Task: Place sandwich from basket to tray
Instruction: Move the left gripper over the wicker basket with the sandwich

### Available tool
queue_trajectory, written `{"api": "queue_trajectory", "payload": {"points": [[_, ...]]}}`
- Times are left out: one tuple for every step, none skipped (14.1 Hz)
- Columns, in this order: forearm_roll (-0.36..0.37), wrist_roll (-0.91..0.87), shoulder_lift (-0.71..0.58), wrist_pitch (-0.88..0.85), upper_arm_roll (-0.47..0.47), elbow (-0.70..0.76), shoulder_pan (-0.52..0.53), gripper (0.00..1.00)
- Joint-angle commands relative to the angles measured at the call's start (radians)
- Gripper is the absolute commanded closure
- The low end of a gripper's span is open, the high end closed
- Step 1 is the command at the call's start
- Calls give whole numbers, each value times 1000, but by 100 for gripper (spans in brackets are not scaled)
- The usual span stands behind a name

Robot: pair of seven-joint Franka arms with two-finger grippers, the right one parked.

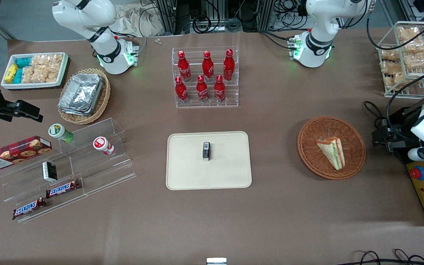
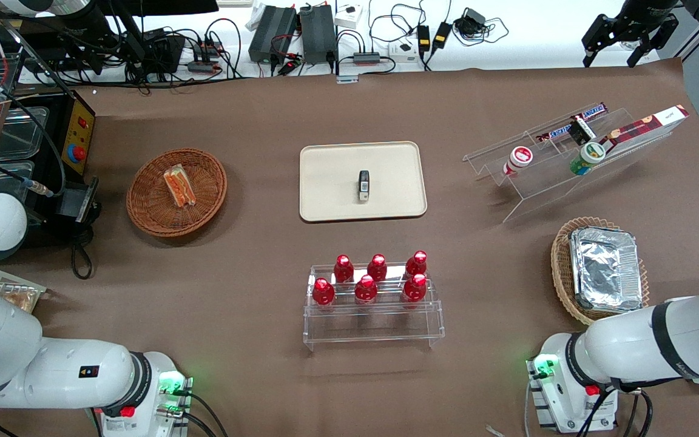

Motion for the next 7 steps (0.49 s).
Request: {"api": "queue_trajectory", "payload": {"points": [[-24, -54, 22, -30, -7, 33, 13, 0], [-29, -61, 24, -30, -7, 35, 13, 0], [-32, -62, 30, -28, -7, 36, 14, 0], [-29, -83, 32, -26, -8, 36, 13, 0], [-18, -134, 36, -26, -8, 35, 11, 0], [-18, -187, 36, -16, -8, 24, 13, 0], [-27, -202, 35, -14, -7, 12, 23, 0]]}}
